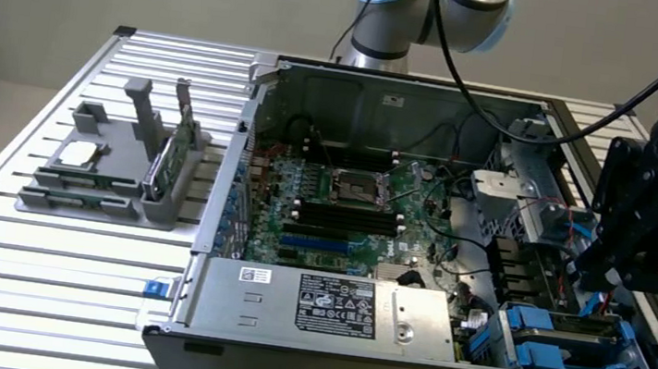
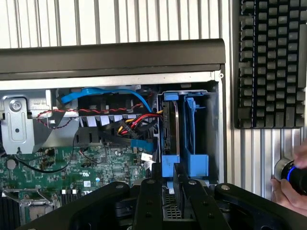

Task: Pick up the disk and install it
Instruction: 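Insert the second disk wire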

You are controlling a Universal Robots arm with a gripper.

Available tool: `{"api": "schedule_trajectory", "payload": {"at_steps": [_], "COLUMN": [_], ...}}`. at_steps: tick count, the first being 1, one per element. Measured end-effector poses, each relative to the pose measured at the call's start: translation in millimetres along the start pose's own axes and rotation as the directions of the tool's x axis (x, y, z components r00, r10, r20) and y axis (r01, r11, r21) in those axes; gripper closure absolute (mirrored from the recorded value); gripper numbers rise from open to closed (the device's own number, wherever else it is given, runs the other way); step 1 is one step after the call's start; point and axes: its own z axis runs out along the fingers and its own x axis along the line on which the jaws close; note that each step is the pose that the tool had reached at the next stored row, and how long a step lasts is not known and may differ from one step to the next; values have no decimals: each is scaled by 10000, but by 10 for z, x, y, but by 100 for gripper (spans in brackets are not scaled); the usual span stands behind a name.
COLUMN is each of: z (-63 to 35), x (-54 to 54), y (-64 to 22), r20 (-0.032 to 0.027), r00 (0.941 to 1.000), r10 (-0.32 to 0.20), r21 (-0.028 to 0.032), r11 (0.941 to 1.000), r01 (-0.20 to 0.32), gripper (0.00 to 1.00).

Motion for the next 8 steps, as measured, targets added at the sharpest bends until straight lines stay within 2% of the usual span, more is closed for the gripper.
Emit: {"api": "schedule_trajectory", "payload": {"at_steps": [4, 8], "z": [0, 9], "x": [24, 82], "y": [13, 91], "r20": [14, 25], "r00": [10000, 10000], "r10": [0, 0], "r21": [-1, -1], "r11": [10000, 10000], "r01": [0, 0], "gripper": [75, 75]}}
